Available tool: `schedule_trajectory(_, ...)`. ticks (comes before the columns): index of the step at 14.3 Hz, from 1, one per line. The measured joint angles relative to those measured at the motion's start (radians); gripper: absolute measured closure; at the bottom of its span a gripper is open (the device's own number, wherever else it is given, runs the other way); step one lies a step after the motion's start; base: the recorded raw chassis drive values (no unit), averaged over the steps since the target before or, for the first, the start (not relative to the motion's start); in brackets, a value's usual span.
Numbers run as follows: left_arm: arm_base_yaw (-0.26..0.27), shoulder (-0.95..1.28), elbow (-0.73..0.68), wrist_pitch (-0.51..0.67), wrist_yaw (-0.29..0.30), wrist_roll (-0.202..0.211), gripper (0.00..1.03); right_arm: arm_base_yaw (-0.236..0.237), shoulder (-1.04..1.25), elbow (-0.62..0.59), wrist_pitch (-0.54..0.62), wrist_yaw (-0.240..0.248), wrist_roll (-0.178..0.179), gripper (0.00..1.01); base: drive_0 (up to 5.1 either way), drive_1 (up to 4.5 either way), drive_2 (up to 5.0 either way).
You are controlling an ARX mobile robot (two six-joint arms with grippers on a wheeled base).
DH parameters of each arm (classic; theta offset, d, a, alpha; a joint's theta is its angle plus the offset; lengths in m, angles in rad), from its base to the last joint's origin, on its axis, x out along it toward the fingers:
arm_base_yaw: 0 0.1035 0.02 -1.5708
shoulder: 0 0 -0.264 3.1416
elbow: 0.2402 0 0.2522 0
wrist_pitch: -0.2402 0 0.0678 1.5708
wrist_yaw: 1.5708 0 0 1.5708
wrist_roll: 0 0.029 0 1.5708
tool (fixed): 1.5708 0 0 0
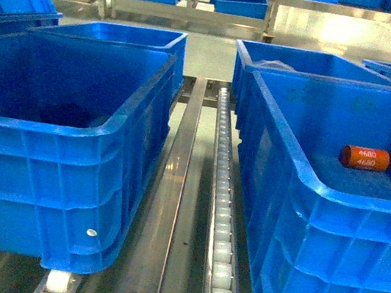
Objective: Sort blue parts and orange caps into right shelf containers
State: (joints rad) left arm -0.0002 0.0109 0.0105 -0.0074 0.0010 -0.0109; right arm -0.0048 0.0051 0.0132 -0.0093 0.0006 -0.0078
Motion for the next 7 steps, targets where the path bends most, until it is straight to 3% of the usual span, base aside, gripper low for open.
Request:
schedule_trajectory(2, 0.0, 0.0, 0.0, 0.003, -0.002, 0.0, 1.01, 0.0, 0.0, 0.0, 0.004, -0.001, 0.0, 1.0, 0.0, 0.0, 0.0)
schedule_trajectory(3, 0.0, 0.0, 0.0, 0.003, -0.002, 0.0, 0.92, 0.0, 0.0, 0.0, 0.005, -0.001, 0.0, 0.91, 0.0, 0.0, 0.0)
schedule_trajectory(7, 0.0, 0.0, 0.0, 0.003, -0.002, 0.0, 0.37, 0.0, 0.0, 0.0, 0.005, -0.001, 0.0, 0.36, 0.0, 0.0, 0.0)
